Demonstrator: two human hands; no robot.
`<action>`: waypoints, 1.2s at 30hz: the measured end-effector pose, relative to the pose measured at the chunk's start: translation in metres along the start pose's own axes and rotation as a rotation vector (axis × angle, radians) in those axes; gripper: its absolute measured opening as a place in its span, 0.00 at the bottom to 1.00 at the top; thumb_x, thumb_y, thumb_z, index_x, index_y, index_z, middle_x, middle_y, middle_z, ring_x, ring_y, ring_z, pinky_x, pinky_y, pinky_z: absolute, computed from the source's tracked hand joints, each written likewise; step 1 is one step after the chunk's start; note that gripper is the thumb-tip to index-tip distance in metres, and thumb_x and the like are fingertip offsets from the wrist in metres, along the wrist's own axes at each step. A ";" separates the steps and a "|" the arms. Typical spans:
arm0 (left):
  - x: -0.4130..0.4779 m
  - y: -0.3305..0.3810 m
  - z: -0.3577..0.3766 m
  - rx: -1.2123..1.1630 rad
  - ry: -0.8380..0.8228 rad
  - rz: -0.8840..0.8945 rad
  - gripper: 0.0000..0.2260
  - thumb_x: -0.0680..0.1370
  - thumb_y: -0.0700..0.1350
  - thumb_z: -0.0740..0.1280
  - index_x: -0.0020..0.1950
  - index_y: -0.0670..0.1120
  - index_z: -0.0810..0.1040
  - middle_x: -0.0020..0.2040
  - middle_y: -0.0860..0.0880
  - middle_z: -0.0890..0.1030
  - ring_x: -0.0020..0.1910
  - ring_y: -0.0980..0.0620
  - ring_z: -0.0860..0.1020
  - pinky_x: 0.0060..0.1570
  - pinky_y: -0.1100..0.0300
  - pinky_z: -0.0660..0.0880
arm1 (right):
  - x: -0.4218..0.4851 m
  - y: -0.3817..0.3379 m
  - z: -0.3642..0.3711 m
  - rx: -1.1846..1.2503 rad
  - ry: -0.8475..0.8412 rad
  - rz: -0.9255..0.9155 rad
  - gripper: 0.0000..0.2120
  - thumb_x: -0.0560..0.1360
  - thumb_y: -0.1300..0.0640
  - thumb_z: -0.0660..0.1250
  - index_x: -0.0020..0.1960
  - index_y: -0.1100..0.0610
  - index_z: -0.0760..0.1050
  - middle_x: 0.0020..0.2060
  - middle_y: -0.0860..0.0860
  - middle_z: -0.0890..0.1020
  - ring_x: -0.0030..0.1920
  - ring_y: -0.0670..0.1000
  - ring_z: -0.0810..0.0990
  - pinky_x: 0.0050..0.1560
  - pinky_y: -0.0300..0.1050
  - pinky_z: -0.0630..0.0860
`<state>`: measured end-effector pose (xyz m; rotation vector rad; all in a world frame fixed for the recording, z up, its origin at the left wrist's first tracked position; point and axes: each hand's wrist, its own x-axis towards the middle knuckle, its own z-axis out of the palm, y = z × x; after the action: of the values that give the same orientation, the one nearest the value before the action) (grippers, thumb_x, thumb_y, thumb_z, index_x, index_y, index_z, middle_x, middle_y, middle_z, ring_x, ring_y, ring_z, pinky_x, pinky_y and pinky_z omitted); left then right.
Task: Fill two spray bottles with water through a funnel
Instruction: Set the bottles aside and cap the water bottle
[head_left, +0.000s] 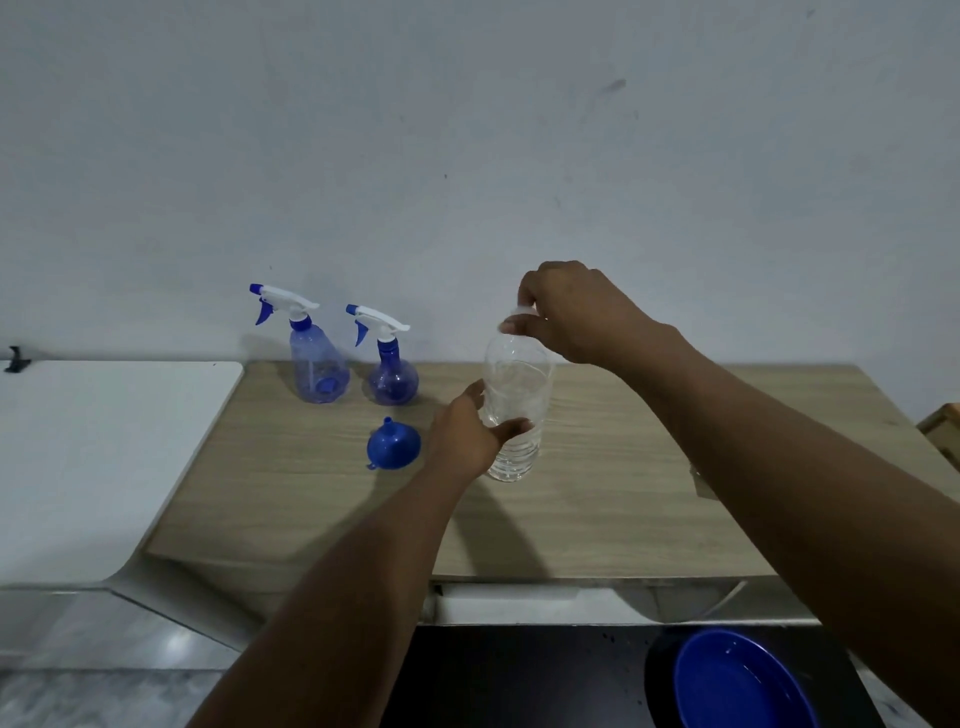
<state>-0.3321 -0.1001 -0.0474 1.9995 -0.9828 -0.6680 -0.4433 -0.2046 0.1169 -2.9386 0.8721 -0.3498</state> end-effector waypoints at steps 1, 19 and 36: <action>-0.001 0.001 0.000 0.005 0.000 0.008 0.40 0.64 0.67 0.76 0.71 0.55 0.69 0.65 0.49 0.80 0.62 0.44 0.79 0.61 0.44 0.77 | 0.001 -0.001 0.000 -0.075 0.018 0.036 0.25 0.77 0.35 0.64 0.51 0.59 0.76 0.48 0.54 0.78 0.47 0.55 0.78 0.44 0.46 0.69; -0.007 -0.003 -0.003 -0.059 -0.027 -0.045 0.43 0.66 0.63 0.78 0.75 0.49 0.67 0.70 0.48 0.77 0.67 0.49 0.76 0.66 0.48 0.74 | -0.026 -0.005 0.052 0.786 0.203 0.138 0.17 0.78 0.44 0.67 0.63 0.51 0.76 0.57 0.46 0.83 0.59 0.46 0.80 0.62 0.49 0.77; 0.011 -0.014 -0.014 0.041 -0.115 0.036 0.39 0.65 0.68 0.75 0.72 0.53 0.70 0.67 0.52 0.79 0.63 0.48 0.79 0.62 0.46 0.76 | -0.011 -0.015 0.066 0.902 0.323 0.307 0.20 0.69 0.42 0.77 0.49 0.56 0.77 0.47 0.49 0.86 0.51 0.48 0.85 0.57 0.54 0.80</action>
<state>-0.3102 -0.0981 -0.0524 1.9920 -1.1061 -0.7554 -0.4289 -0.1870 0.0528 -1.9214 0.8639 -0.9185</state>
